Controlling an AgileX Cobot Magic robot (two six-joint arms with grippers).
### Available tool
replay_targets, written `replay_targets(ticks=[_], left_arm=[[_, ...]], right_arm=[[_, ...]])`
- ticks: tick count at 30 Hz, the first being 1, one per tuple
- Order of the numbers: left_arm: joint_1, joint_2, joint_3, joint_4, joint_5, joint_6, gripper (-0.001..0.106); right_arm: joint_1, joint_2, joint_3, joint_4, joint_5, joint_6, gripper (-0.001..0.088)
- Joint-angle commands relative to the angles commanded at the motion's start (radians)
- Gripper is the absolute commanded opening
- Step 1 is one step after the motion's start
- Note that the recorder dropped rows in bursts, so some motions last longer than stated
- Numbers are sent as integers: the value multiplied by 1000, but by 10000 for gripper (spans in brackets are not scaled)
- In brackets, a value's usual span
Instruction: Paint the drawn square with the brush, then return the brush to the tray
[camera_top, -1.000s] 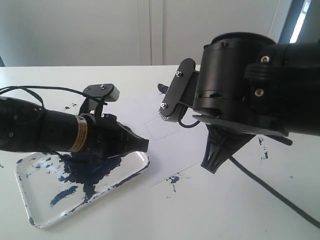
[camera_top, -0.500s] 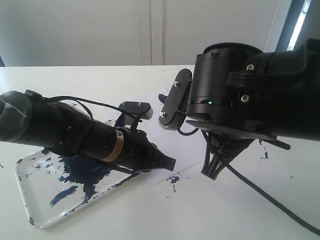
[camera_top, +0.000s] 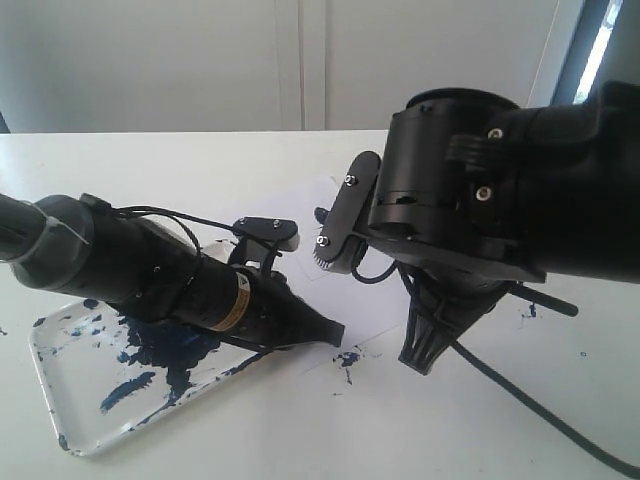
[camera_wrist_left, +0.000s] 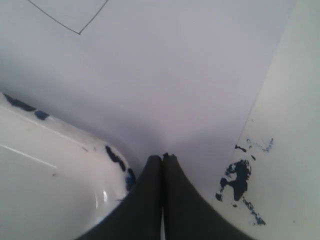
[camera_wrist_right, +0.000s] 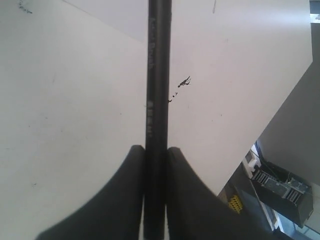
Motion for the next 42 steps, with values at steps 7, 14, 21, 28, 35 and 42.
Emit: replay_targets(ticks=[7, 14, 21, 28, 35, 42], left_arm=[[0, 0, 25, 0, 2, 0, 0], [0, 0, 25, 0, -30, 0, 0], [0, 0, 25, 0, -39, 0, 0], [0, 0, 25, 0, -55, 0, 0], [0, 0, 25, 0, -55, 0, 0], [0, 0, 25, 0, -57, 0, 0]], right_arm=[[-2, 2, 17, -7, 0, 0, 0], [-62, 86, 23, -50, 0, 9, 0], [-74, 133, 23, -68, -77, 11, 0], [-110, 155, 23, -68, -128, 29, 0], [-139, 171, 23, -69, -151, 29, 0], [-149, 175, 23, -67, -193, 29, 0]])
